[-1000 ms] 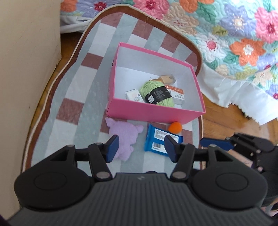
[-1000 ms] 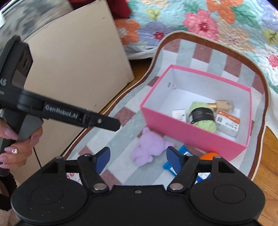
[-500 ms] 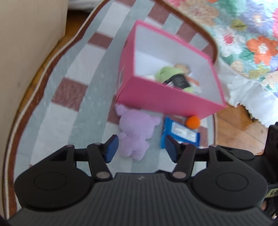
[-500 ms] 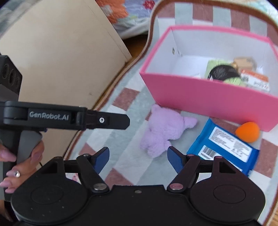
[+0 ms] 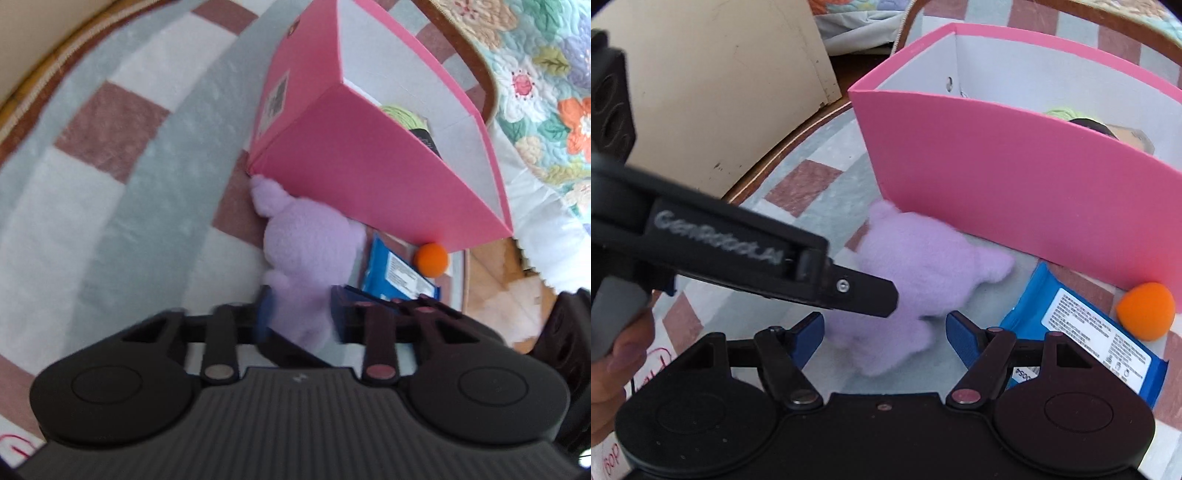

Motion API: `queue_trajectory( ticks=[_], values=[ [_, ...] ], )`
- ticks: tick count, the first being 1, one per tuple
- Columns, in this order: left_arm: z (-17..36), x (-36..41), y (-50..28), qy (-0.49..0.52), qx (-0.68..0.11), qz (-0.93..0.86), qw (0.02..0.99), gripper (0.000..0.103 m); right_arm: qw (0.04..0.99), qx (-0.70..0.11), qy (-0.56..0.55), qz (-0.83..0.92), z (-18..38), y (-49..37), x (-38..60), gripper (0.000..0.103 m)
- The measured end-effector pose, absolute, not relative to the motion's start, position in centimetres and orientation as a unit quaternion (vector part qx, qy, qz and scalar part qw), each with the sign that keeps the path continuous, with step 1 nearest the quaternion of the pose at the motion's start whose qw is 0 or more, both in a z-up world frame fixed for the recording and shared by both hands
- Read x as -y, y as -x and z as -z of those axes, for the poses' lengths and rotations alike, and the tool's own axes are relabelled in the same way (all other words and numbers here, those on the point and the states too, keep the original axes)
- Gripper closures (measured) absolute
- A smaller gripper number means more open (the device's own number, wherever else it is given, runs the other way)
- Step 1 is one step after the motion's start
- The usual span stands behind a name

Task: Organize objects
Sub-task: 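Move the left tool down to the purple plush toy, then close the left tool on the purple plush toy and lift it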

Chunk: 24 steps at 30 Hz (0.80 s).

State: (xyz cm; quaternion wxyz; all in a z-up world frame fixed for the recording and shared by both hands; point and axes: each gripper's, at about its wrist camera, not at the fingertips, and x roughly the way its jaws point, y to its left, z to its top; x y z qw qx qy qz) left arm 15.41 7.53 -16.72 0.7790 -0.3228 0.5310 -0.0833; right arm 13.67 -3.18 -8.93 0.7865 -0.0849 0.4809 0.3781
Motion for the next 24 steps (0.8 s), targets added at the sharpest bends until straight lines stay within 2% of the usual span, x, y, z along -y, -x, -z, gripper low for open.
queue_trajectory(
  ticks=[4, 5, 6, 9, 14, 18, 22, 24],
  values=[
    [17.4, -8.0, -14.8, 0.391, -0.529, 0.099, 0.747, 0.093, 0.796, -0.47, 0.106, -0.366, 9.3, -13.6, 3.9, 0.025],
    [17.2, -7.8, -14.7, 0.387, -0.528, 0.096, 0.75, 0.093, 0.793, -0.47, 0.102, -0.373, 9.2, -13.6, 4.3, 0.029],
    [16.8, -7.6, -14.6, 0.375, -0.526, 0.09, 0.758, 0.093, 0.792, -0.468, 0.096, -0.379, 9.2, -13.6, 4.7, 0.04],
    [15.7, -7.3, -14.4, 0.339, -0.524, 0.064, 0.779, 0.093, 0.795, -0.459, 0.11, -0.382, 9.0, -13.2, 5.2, 0.047],
    [15.0, -6.9, -14.5, 0.327, -0.493, 0.048, 0.804, 0.087, 0.796, -0.449, 0.137, -0.382, 8.5, -12.2, 5.4, 0.048],
    [15.7, -6.3, -14.5, 0.351, -0.489, 0.061, 0.796, 0.066, 0.789, -0.457, 0.134, -0.388, 8.1, -11.6, 5.9, 0.048],
    [16.6, -5.3, -14.6, 0.336, -0.506, 0.048, 0.793, 0.067, 0.783, -0.464, 0.137, -0.391, 8.4, -11.5, 6.0, 0.043],
    [16.5, -4.9, -14.4, 0.338, -0.503, 0.048, 0.794, 0.072, 0.787, -0.465, 0.127, -0.386, 8.6, -11.5, 6.1, 0.043]
  ],
)
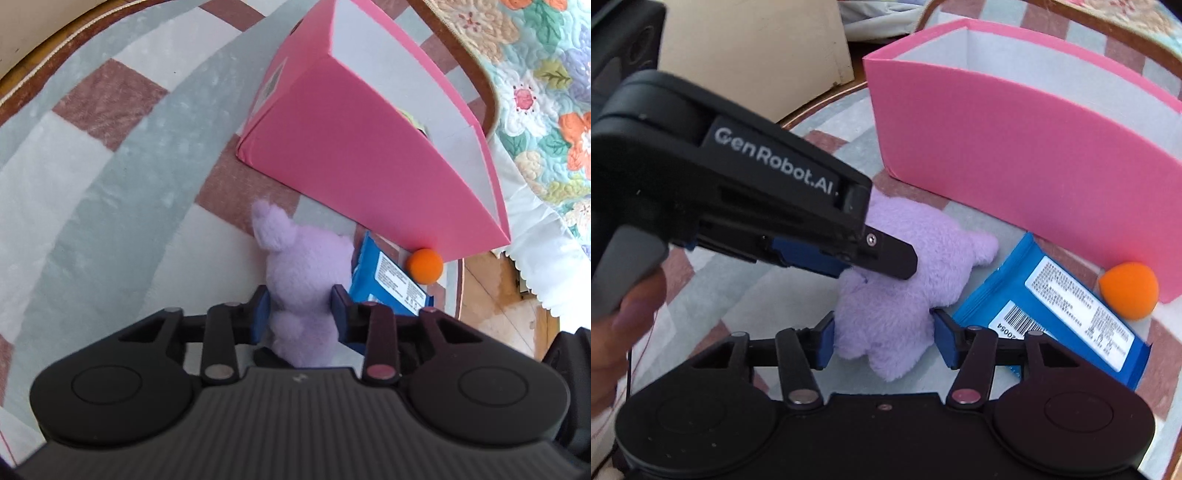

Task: Organize objects
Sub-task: 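Close the left tool on the purple plush toy and lift it, then carry the plush toy over the pink box and lower it inside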

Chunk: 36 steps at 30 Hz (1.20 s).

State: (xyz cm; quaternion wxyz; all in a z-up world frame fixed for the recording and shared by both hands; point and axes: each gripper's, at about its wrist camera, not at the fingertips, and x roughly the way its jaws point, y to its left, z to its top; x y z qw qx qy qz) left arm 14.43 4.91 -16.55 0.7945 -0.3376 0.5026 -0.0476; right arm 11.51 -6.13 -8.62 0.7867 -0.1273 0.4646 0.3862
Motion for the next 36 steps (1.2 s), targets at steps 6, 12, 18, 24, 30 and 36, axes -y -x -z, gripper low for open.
queue_trajectory(
  ticks=[6, 12, 18, 24, 30, 36],
  values=[
    [14.5, -3.5, -13.7, 0.294, -0.531, 0.049, 0.793, 0.074, 0.775, -0.458, 0.167, -0.402, 7.7, -10.5, 5.6, 0.049],
    [10.7, -2.4, -11.9, 0.263, -0.525, 0.06, 0.808, 0.079, 0.785, -0.448, 0.157, -0.398, 5.0, -9.5, 6.2, 0.055],
    [7.3, -2.2, -10.9, 0.263, -0.501, 0.074, 0.821, 0.081, 0.799, -0.427, 0.139, -0.4, 1.5, -8.7, 7.7, 0.057],
    [4.0, -1.5, -10.6, 0.257, -0.486, 0.084, 0.831, 0.081, 0.813, -0.404, 0.163, -0.386, -1.9, -7.9, 8.3, 0.058],
    [1.2, -0.7, -10.7, 0.252, -0.477, 0.096, 0.837, 0.081, 0.816, -0.401, 0.177, -0.378, -4.8, -7.8, 8.2, 0.058],
    [-1.8, -0.1, -11.9, 0.249, -0.462, 0.104, 0.845, 0.081, 0.827, -0.385, 0.171, -0.373, -7.3, -7.9, 8.7, 0.058]
  ],
)
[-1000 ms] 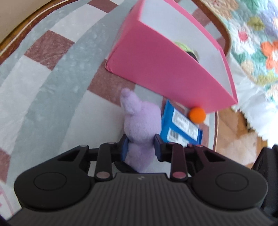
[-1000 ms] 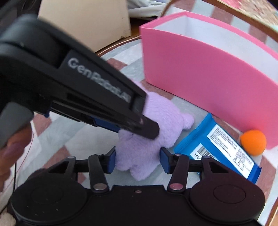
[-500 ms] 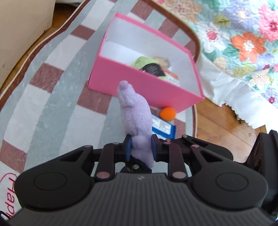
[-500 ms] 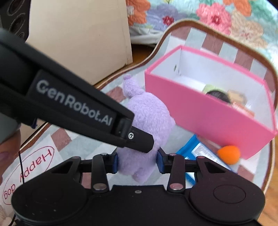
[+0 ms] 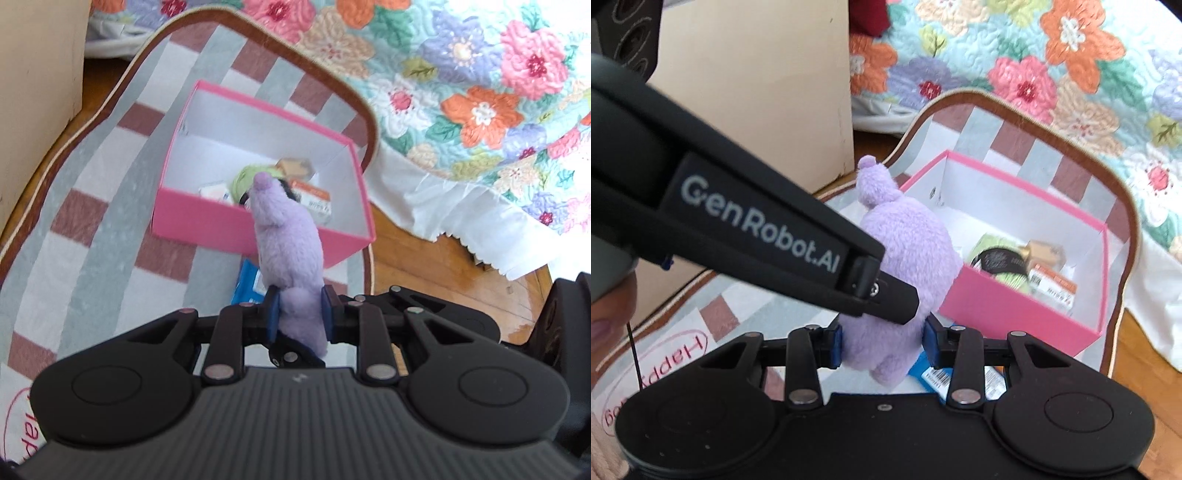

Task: Organize objects
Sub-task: 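Carry the plush toy over the pink box and lower it inside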

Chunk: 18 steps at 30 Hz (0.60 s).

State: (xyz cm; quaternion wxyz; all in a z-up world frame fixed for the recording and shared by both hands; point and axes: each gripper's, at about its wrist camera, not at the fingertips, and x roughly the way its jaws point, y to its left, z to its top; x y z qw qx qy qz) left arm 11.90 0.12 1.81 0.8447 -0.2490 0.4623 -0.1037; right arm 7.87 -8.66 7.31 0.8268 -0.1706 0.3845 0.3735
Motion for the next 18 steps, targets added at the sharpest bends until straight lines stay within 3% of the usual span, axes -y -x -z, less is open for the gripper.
queue_trajectory(
  ticks=[11, 18],
  values=[
    [-6.1, -0.7, -18.1, 0.25, -0.432, 0.115, 0.859, 0.081, 0.847, -0.347, 0.18, -0.361, -11.0, -13.9, 6.9, 0.059],
    [-5.2, -2.3, -24.3, 0.235, -0.422, 0.103, 0.869, 0.081, 0.857, -0.33, 0.152, -0.365, -10.3, -19.8, 4.9, 0.061]
  ],
)
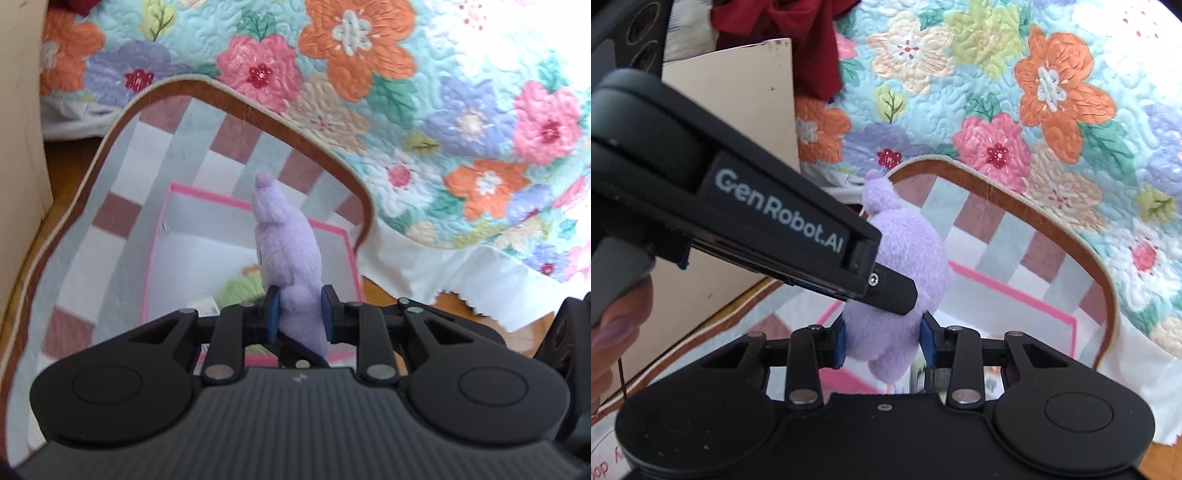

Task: Organize objects
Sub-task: 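Carry the plush toy over the pink box and lower it inside, then open the left tool to release the plush toy and withdraw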

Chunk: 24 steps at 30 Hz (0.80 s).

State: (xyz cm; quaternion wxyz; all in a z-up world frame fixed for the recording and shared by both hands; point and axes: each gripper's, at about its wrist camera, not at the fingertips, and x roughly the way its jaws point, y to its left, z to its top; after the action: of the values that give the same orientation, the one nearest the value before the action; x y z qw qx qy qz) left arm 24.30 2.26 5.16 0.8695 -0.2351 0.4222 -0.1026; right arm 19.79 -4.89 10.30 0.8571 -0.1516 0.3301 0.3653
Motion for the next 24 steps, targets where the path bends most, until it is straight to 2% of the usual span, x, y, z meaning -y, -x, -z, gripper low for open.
queue_trajectory(
  ticks=[12, 17, 21, 24],
  values=[
    [3.4, -2.3, -30.5, 0.229, -0.446, 0.081, 0.861, 0.081, 0.854, -0.381, 0.048, -0.351, -2.0, -27.4, 4.2, 0.063],
    [5.7, -3.1, -31.8, 0.273, -0.462, 0.067, 0.841, 0.081, 0.855, -0.392, 0.026, -0.339, 0.1, -28.1, 4.2, 0.062],
    [6.7, -3.1, -32.7, 0.273, -0.474, 0.043, 0.836, 0.081, 0.851, -0.398, 0.042, -0.339, 1.3, -29.0, 3.7, 0.063],
    [6.3, -3.2, -32.9, 0.253, -0.478, 0.027, 0.841, 0.075, 0.854, -0.397, 0.068, -0.33, 2.2, -29.6, 3.2, 0.063]
  ],
)
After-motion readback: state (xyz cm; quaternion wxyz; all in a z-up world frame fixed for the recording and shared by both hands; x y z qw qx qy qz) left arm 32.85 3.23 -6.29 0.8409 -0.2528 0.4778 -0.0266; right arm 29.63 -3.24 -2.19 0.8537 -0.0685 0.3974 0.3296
